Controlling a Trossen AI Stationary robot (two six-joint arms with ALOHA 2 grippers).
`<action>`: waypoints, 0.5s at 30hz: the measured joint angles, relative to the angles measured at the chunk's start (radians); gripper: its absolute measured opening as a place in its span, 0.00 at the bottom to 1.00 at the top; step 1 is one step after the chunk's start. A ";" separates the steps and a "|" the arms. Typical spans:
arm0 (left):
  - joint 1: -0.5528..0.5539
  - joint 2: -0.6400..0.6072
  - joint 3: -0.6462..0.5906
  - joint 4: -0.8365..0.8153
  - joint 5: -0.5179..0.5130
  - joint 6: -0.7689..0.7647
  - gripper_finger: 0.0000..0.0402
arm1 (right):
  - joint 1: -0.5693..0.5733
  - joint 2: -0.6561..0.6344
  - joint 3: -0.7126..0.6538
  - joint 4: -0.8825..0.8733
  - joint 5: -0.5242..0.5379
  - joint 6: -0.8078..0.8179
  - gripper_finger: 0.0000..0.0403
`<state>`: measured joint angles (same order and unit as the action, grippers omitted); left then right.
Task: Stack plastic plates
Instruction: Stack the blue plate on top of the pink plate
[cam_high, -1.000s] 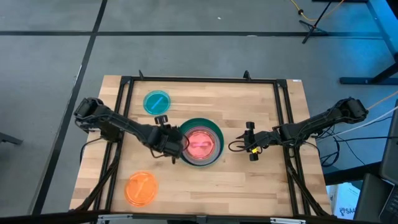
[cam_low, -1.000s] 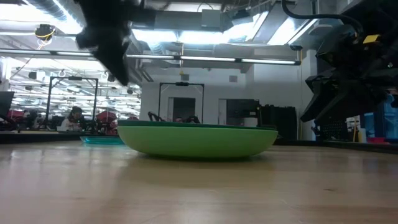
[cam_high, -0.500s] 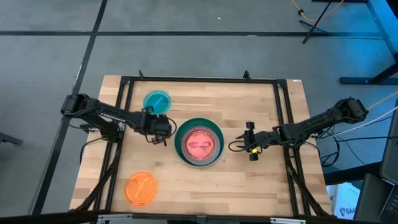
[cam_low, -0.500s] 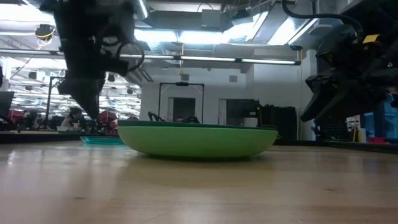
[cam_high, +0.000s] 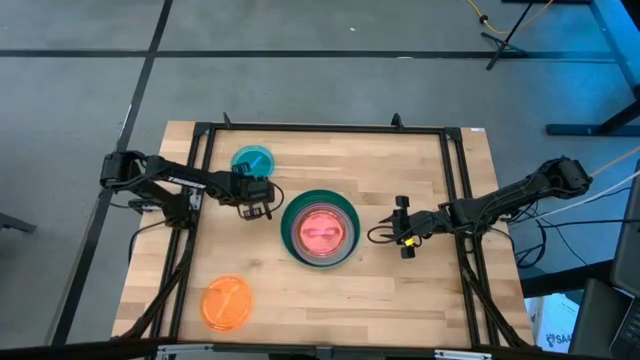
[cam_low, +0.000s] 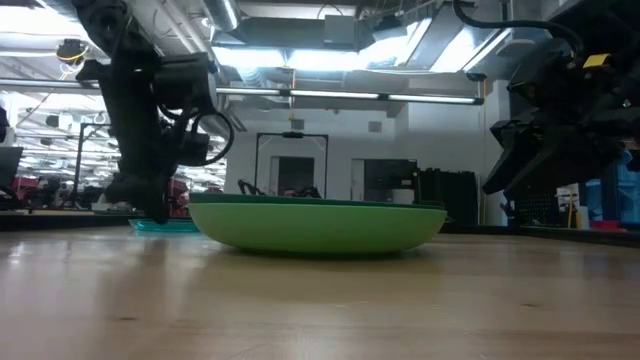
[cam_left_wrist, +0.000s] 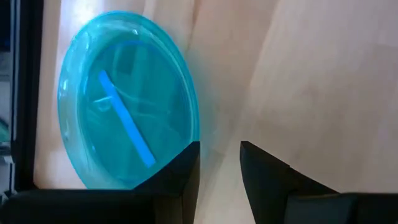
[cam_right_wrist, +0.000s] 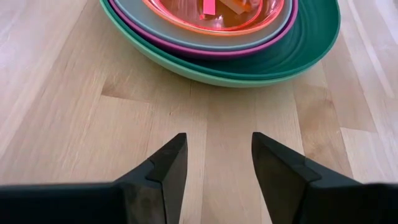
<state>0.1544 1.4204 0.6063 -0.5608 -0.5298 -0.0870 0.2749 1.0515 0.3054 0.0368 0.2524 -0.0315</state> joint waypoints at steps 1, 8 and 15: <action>0.010 0.000 -0.004 0.019 0.001 0.014 0.27 | 0.000 0.000 0.000 0.000 0.000 0.000 0.42; 0.073 0.000 -0.050 0.146 0.000 0.081 0.27 | 0.000 0.000 0.000 -0.001 0.001 0.000 0.42; 0.149 -0.003 -0.112 0.231 0.009 0.098 0.27 | 0.000 0.000 0.000 -0.001 0.001 0.000 0.42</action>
<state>0.3031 1.4174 0.4944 -0.3294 -0.5204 0.0111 0.2749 1.0515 0.3054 0.0360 0.2531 -0.0319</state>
